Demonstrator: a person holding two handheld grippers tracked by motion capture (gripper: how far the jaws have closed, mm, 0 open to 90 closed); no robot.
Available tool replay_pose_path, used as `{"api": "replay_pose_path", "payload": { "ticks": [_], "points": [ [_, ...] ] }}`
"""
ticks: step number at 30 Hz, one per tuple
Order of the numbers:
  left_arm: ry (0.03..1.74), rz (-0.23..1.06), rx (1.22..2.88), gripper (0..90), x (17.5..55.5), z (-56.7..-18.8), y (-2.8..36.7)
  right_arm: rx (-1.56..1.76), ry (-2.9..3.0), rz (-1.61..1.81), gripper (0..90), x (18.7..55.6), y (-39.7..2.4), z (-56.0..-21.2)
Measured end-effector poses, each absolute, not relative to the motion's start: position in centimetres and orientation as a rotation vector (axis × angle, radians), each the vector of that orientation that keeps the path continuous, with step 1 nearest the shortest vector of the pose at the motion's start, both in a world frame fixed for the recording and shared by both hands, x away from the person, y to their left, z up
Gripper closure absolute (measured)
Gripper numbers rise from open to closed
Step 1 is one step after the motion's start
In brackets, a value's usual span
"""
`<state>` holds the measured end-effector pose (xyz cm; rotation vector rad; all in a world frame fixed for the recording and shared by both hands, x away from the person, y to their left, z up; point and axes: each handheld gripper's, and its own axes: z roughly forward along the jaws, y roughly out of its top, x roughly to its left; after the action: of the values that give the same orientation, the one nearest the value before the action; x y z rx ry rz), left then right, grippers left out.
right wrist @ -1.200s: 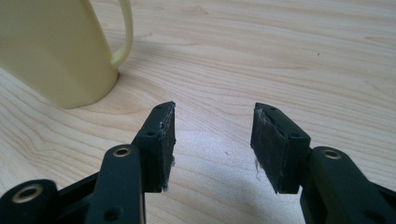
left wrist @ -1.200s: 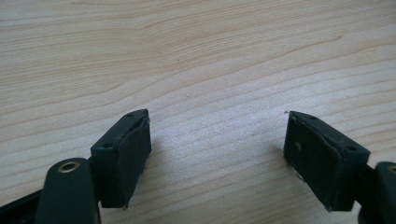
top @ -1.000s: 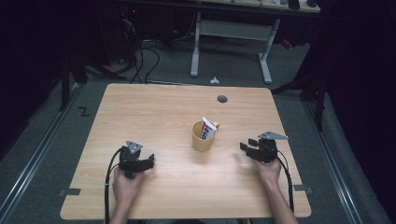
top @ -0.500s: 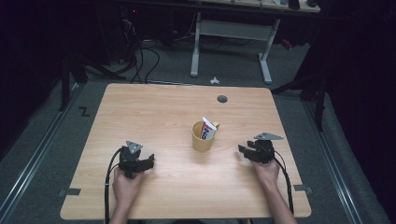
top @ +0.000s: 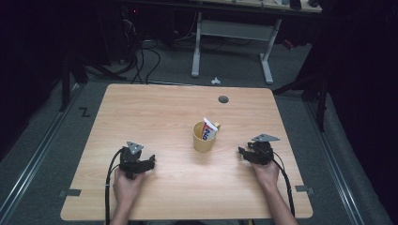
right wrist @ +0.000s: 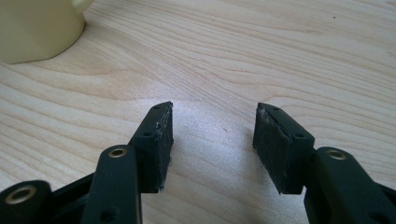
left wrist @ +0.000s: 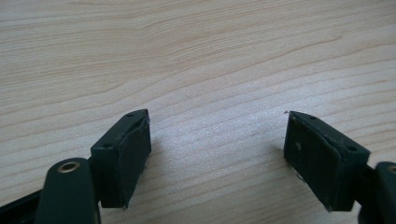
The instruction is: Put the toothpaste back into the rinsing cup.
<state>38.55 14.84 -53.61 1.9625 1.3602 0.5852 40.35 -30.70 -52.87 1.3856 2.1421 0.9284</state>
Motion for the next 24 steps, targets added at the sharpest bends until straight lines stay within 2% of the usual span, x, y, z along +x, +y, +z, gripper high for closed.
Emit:
{"api": "replay_pose_path", "payload": {
  "ticks": [24],
  "points": [
    [1.360,0.584,1.963,23.5,38.53,-53.61,14.83,1.372,2.130,0.906,42.1,40.32,-30.43,-53.03]
  ]
}}
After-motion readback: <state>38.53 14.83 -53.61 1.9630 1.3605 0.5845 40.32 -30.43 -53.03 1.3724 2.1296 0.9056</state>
